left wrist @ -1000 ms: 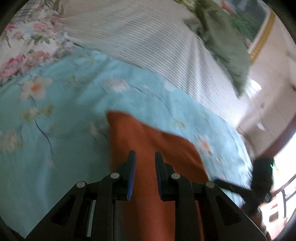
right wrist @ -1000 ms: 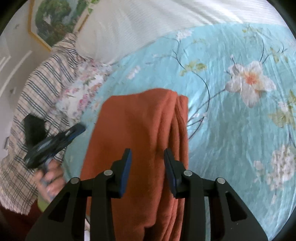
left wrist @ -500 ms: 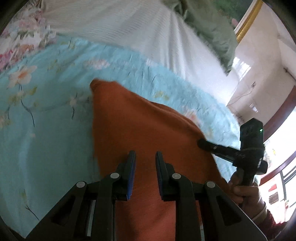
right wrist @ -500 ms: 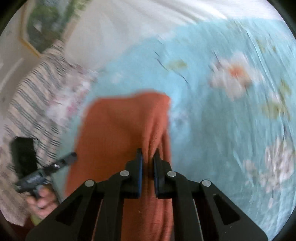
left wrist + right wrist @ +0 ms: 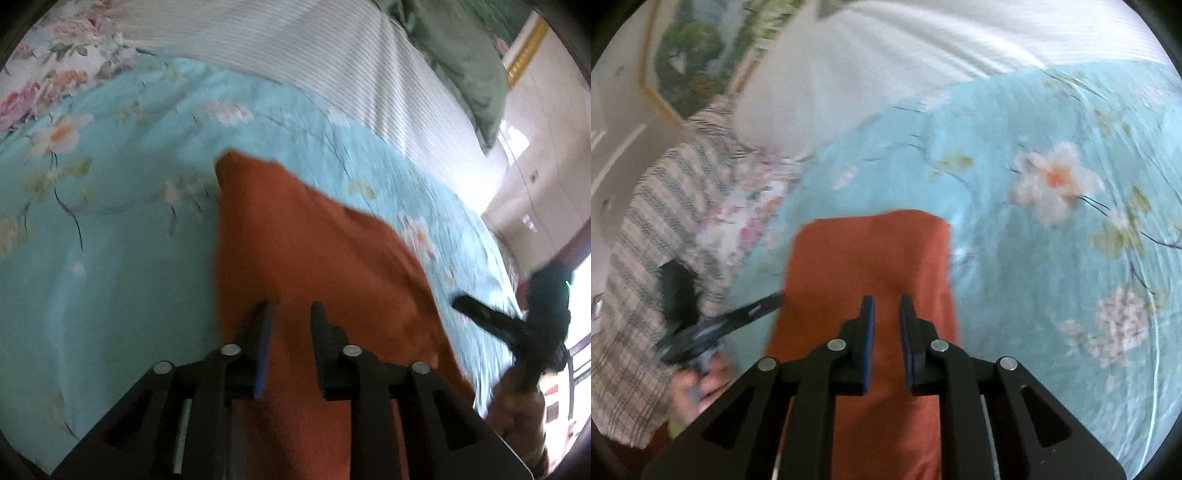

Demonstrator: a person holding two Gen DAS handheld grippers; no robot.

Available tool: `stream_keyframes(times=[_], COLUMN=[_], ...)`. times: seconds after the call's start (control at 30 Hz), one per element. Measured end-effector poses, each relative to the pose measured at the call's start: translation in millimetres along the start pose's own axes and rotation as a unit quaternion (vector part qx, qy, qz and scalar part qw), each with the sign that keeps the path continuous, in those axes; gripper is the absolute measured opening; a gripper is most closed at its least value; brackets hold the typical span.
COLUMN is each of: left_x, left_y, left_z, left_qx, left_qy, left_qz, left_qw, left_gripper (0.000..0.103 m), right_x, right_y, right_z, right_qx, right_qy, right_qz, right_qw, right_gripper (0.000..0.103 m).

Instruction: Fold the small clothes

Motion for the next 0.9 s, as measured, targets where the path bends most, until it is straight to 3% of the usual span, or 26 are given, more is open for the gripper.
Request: stream_keyframes(times=[0.13,0.23,0.3,0.37,0.43,0.5,0.53,0.67,0.9], left_x=[37,65,80,90,94,93,91,62,-51], left_y=[-10,-22,-37,-52,-59,-62,-61,-41,24], left_z=[18,47,65,77,73,59,50,12,-32], left_qx=[0.016,0.027,0.054,0.073,0.059,0.073,0.079,0.036,-0.04], left_qy=[0.001,-0.016,-0.025,-0.033,-0.03,-0.016,-0.007,0.008,-0.018], left_qz=[-0.008,-0.022,-0.027,-0.036,-0.05,-0.045,-0.041,-0.035,0.038], left_qw=[0.9998,0.9993,0.9978,0.9961,0.9966,0.9962,0.996,0.9987,0.9983], left_gripper=[0.03,0.027,0.027,0.026,0.026,0.026,0.026,0.026,0.027], right_x=[-22,-36,-42,-41,-38,-31,-29,-26,-56], right_y=[-28,-18,1,6,7,6,6,1,1], right_z=[26,51,60,57,47,37,34,25,15], right_qx=[0.053,0.027,0.006,0.018,0.009,0.007,0.008,-0.003,-0.017], right_qy=[-0.043,-0.07,-0.08,-0.074,-0.063,-0.05,-0.046,-0.039,-0.06], right_qz=[-0.006,-0.006,0.011,0.024,0.02,0.018,0.019,0.013,-0.006], right_qw=[0.998,0.997,0.997,0.997,0.998,0.999,0.999,0.999,0.998], right_gripper=[0.016,0.016,0.016,0.013,0.013,0.013,0.013,0.013,0.013])
Point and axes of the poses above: each gripper's, at about its wrist camera, not at the fingertips, and z roughly the way its jaws point, y to its right, x to its top, the point moved 10 cm from there along z, roughly the way its jaws point, and after that the axes turned 6 degrees about -y, right-handed, at the moved point
